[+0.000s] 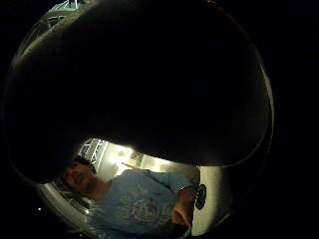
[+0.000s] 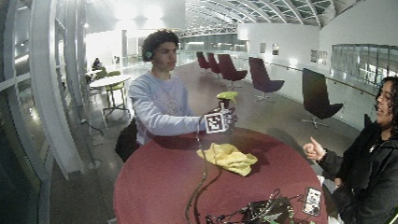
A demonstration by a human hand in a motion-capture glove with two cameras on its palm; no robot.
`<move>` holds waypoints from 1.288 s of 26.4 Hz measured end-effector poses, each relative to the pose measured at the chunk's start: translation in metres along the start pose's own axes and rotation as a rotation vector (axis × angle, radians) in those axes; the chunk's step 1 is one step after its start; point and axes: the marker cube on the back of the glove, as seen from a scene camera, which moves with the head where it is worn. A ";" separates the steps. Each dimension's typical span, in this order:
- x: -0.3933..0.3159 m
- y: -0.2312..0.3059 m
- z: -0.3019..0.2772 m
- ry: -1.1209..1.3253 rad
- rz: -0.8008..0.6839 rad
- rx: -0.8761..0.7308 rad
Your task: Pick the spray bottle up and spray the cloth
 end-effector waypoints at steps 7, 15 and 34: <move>0.012 0.007 0.012 0.010 0.001 -0.081; 0.018 -0.007 0.014 0.030 0.023 0.000; 0.018 0.100 -0.116 0.381 -0.029 -0.014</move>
